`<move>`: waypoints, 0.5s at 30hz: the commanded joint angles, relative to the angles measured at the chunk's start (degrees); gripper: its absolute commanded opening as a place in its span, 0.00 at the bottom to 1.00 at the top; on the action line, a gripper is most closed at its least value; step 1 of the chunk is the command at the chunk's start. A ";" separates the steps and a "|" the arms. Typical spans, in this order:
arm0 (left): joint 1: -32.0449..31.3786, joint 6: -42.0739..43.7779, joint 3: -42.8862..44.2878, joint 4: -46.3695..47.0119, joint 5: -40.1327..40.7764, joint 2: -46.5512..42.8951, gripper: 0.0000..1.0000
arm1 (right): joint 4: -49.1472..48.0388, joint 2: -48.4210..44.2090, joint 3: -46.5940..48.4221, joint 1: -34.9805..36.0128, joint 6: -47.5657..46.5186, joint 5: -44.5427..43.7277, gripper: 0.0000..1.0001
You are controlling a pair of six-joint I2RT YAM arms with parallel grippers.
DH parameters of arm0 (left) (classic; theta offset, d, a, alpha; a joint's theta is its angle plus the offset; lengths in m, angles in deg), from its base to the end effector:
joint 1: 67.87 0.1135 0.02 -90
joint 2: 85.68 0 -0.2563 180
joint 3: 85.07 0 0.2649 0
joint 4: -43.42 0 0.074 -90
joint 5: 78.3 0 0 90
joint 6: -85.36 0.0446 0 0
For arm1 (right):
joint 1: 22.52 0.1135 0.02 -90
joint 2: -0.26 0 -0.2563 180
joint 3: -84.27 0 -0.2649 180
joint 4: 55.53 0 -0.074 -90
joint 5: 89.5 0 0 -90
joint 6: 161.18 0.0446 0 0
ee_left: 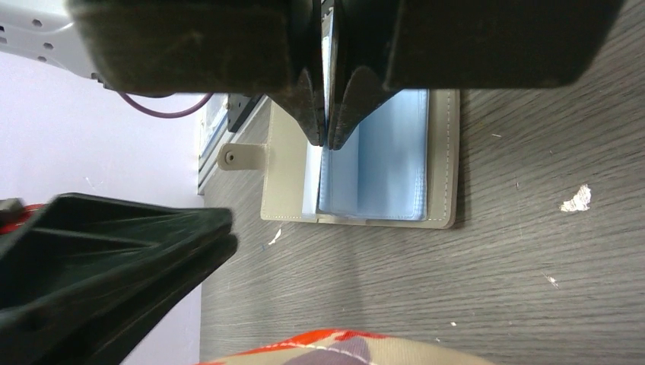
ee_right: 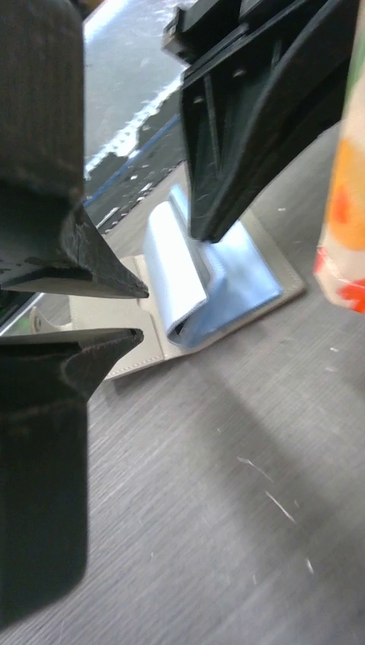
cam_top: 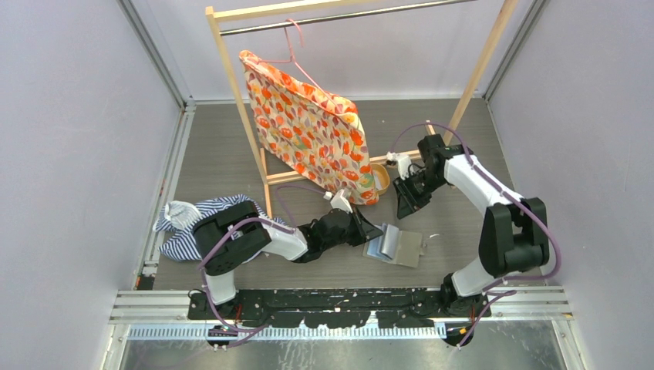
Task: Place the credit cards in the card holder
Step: Open the card holder at the center of the board.
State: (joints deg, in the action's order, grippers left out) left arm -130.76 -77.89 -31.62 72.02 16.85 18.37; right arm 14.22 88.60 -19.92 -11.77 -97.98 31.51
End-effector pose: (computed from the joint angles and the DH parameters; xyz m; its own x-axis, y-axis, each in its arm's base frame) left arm 0.1677 -0.3188 0.1131 -0.8618 -0.4094 -0.2994 0.0811 0.4715 -0.8782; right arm 0.2769 0.0760 0.2010 -0.7662 -0.5388 -0.3501 -0.6423 0.6567 0.3951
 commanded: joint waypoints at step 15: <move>-0.61 0.25 -2.84 1.25 7.29 -3.78 0.00 | 7.46 11.93 2.77 1.22 -3.65 -0.67 0.02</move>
State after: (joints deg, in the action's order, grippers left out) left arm -130.76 -77.78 -32.54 72.10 18.59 18.21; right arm 21.87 101.17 -19.74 -11.01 -103.75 28.12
